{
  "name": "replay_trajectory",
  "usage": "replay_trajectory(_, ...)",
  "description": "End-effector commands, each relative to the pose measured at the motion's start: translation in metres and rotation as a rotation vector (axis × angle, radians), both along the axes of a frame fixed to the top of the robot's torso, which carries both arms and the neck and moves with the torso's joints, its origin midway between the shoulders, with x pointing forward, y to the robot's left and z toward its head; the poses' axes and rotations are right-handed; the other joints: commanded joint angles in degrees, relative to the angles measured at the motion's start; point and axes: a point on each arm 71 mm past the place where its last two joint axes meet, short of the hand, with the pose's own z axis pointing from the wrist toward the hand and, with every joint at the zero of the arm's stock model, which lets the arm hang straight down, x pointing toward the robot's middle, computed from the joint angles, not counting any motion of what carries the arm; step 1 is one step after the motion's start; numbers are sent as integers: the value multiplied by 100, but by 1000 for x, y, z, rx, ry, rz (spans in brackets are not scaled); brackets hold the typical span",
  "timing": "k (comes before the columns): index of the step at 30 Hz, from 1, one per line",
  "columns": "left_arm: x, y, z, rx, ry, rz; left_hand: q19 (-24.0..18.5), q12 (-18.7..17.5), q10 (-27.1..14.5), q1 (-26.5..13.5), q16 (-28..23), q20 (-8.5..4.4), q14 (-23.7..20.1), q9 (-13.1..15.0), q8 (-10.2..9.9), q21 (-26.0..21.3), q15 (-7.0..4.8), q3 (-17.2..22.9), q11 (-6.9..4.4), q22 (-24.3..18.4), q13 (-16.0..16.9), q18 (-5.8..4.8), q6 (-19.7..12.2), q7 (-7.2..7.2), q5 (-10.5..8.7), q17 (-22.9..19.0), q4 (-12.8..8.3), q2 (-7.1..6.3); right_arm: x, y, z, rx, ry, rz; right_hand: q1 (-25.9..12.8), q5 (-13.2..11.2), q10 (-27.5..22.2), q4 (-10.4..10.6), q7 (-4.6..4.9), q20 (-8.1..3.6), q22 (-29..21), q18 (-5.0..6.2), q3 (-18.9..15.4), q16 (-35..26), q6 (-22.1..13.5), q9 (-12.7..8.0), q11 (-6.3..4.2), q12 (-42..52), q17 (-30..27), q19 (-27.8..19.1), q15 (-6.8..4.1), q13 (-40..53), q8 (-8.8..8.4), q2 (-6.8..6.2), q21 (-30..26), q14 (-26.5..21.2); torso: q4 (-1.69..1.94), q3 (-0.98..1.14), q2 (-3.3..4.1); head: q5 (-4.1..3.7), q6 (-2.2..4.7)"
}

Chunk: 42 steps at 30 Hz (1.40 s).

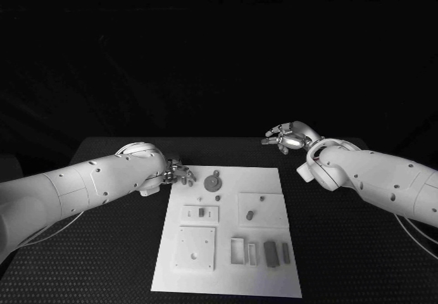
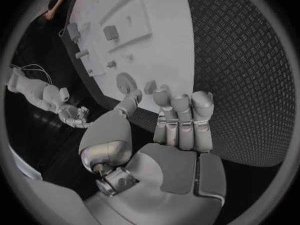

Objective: Assemble the parts on the task board

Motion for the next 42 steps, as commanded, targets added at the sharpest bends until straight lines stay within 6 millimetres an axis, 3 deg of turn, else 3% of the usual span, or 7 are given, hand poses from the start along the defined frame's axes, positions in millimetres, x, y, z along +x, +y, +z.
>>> replay_trajectory(1,0,-3,-1,-9,8,-20,-21,18,-33,4,-7,-122,-39,-4,26,-14,-6,-34,-14,6,-10,622,36,1,0,6,-5,70,-1,2,0,2,4,16,-57,38,-888,-5,156,10,78,169,-18,27,204,-10,137,27,-8,0,3,-7,19,14,-27,-49,6,6,-7,-8,-8)
replay_trajectory(10,-1,-4,-1,-21,16,-22,-24,24,-21,18,-3,-120,-35,-4,42,-9,-7,-46,-18,10,-16,618,50,-4,6,9,-9,146,-1,2,-1,2,4,16,-55,39,-888,-6,156,10,78,169,-16,29,203,-12,138,29,-9,0,3,-10,21,15,-27,-49,10,7,-6,-6,-9)
replay_trajectory(15,-1,-5,-2,-29,24,-24,-32,27,-1,230,2,-114,-31,-1,84,9,-2,22,-22,26,-36,608,92,-10,193,13,-133,440,-1,2,-1,3,4,17,-56,40,-888,-6,156,10,79,169,-16,30,203,-13,138,31,-10,1,3,-11,21,16,-27,-49,7,8,-7,-6,-9)
replay_trajectory(17,-1,-4,-2,-31,22,-22,-35,28,6,303,4,-108,-29,-3,93,17,3,25,-20,32,-44,600,97,-9,232,14,-193,491,-1,2,-1,3,5,17,-56,40,-888,-6,156,10,79,169,-15,30,203,-14,138,31,-10,1,3,-12,22,16,-27,-49,6,7,-4,-10,-9)
replay_trajectory(37,-1,-5,-2,-42,28,-17,-52,15,35,594,8,-83,-19,-9,167,39,23,25,-32,51,-91,567,178,-25,307,12,-402,772,0,3,-1,3,5,19,-62,40,-889,-4,157,10,79,169,-16,33,202,-18,139,35,-14,2,4,-17,25,16,-26,-50,7,7,-6,-11,-21)
replay_trajectory(40,-2,-5,-3,-46,32,-16,-47,11,48,734,9,-78,-11,-3,194,46,24,48,-40,53,-104,560,203,-31,410,10,-496,841,0,3,-1,3,4,19,-63,40,-889,-4,157,10,79,169,-17,34,202,-18,139,36,-15,2,4,-18,25,15,-27,-50,8,4,-5,-15,-18)
replay_trajectory(42,-2,-5,-2,-49,30,-13,-41,11,62,835,12,-74,0,8,225,53,26,70,-47,56,-113,554,239,-42,617,9,-565,903,0,3,-1,3,4,19,-64,40,-890,-4,157,10,79,169,-17,34,202,-19,139,36,-15,2,4,-19,25,15,-27,-50,7,4,-7,-12,-19)
